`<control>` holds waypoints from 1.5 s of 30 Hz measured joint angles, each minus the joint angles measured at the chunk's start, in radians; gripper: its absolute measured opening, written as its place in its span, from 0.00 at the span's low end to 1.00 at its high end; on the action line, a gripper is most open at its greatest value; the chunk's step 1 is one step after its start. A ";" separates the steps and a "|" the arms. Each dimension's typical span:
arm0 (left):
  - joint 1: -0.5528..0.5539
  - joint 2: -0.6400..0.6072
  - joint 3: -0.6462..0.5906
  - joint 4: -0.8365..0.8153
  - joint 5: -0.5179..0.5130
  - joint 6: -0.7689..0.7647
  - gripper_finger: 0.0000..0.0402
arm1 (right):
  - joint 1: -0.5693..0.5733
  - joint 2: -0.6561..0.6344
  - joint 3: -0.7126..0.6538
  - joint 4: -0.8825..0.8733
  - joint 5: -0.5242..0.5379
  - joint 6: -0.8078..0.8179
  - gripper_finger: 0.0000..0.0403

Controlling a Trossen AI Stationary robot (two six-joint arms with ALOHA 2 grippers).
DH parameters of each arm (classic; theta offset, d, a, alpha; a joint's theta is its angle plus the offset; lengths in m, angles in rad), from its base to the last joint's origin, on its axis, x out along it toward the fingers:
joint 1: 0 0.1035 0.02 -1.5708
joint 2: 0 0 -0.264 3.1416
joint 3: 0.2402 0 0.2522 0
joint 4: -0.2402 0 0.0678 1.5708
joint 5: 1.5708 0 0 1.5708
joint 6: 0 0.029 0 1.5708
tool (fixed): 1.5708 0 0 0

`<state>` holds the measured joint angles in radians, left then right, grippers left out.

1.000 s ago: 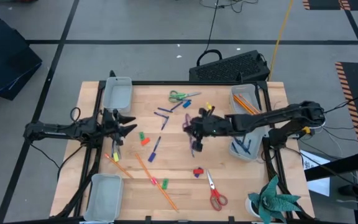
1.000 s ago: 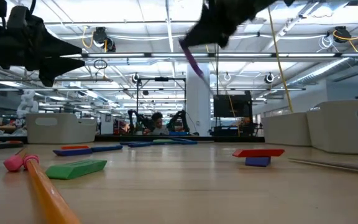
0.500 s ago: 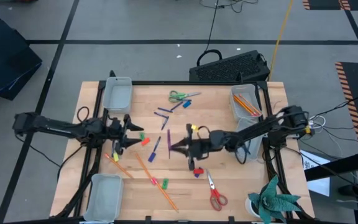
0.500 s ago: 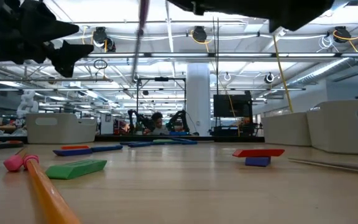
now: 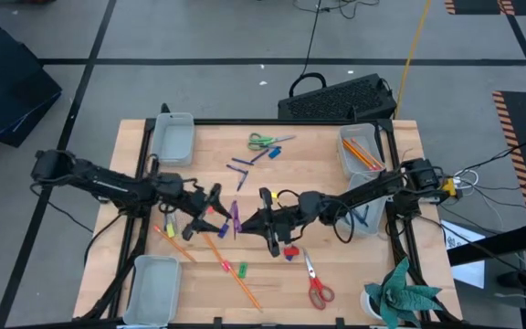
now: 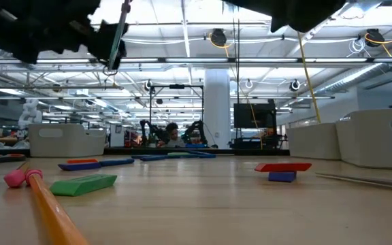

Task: Sort crayons/erasers/pens/pencils in bins
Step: Put the violet scissor into the top left gray bin

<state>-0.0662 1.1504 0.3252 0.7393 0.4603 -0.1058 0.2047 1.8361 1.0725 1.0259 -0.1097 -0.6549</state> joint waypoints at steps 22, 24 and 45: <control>-0.041 0.181 0.142 -0.019 0.130 0.034 0.05 | 0.003 -0.001 0.000 -0.013 -0.016 0.005 0.03; -0.039 0.181 0.142 -0.019 0.134 0.034 0.04 | 0.003 -0.001 0.000 -0.013 -0.015 0.034 0.03; 0.201 -0.181 0.271 -0.852 -0.125 0.008 0.02 | 0.121 -0.182 -0.076 -0.233 0.442 0.164 0.61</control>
<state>0.1347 0.9697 0.5960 -0.1130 0.3349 -0.0981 0.3256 1.6537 0.9962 0.7932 0.3320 -0.4911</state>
